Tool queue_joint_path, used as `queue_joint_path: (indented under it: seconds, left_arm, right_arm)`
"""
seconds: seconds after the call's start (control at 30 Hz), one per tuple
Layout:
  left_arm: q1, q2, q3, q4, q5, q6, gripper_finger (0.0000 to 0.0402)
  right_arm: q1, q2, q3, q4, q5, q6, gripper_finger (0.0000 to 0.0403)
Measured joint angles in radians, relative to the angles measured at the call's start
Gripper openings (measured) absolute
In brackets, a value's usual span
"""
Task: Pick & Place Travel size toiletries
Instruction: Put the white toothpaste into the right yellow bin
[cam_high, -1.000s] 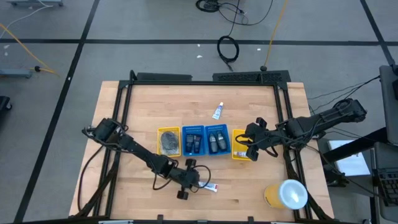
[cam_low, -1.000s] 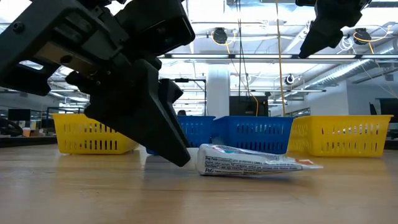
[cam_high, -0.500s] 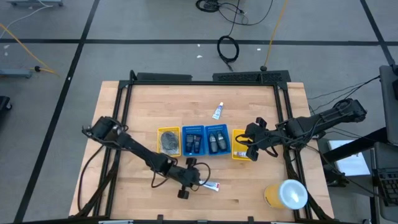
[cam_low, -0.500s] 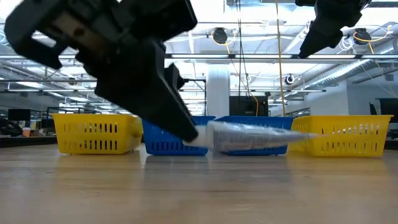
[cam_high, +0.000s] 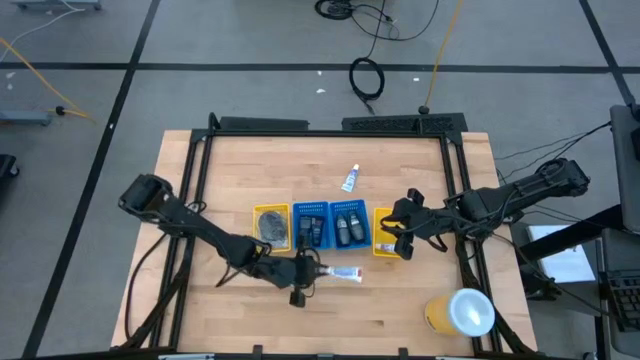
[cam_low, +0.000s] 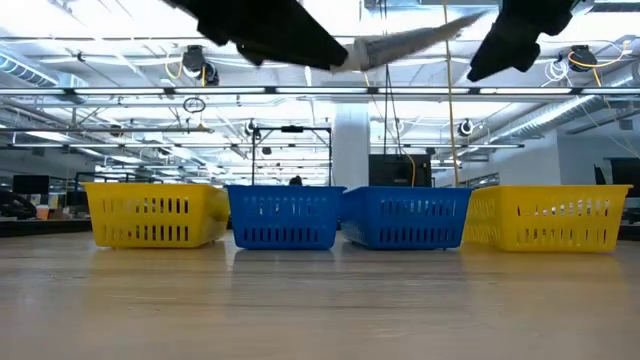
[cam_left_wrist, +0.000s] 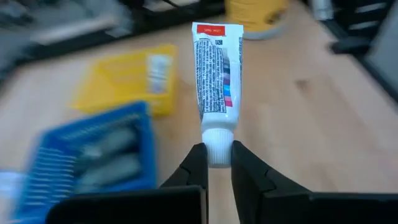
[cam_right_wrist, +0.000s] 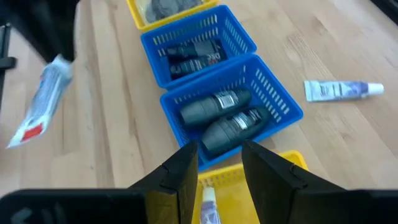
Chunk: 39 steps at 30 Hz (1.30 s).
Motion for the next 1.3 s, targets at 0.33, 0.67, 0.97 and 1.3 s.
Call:
queue_joint_path:
  seconds: [0.33, 0.67, 0.97, 1.3]
  left_arm:
    - [-0.001, -0.058, 0.0, 0.004, -0.386, 0.205, 0.0025]
    - [-0.001, -0.058, 0.0, 0.041, -0.556, 0.334, 0.0025]
    - [0.025, -0.058, 0.0, 0.134, -0.574, 0.455, 0.0025]
    - [0.039, -0.057, 0.0, 0.085, -0.597, 0.45, 0.0024]
  right_arm:
    - [0.0, 0.0, 0.0, 0.16, 0.0, -0.021, 0.0118]
    - [-0.009, 0.0, 0.0, 0.319, 0.0, -0.049, 0.0118]
    - [-0.059, 0.075, 0.0, 0.408, -0.081, -0.055, 0.0118]
    - [-0.105, 0.08, -0.001, 0.402, -0.135, -0.093, 0.0118]
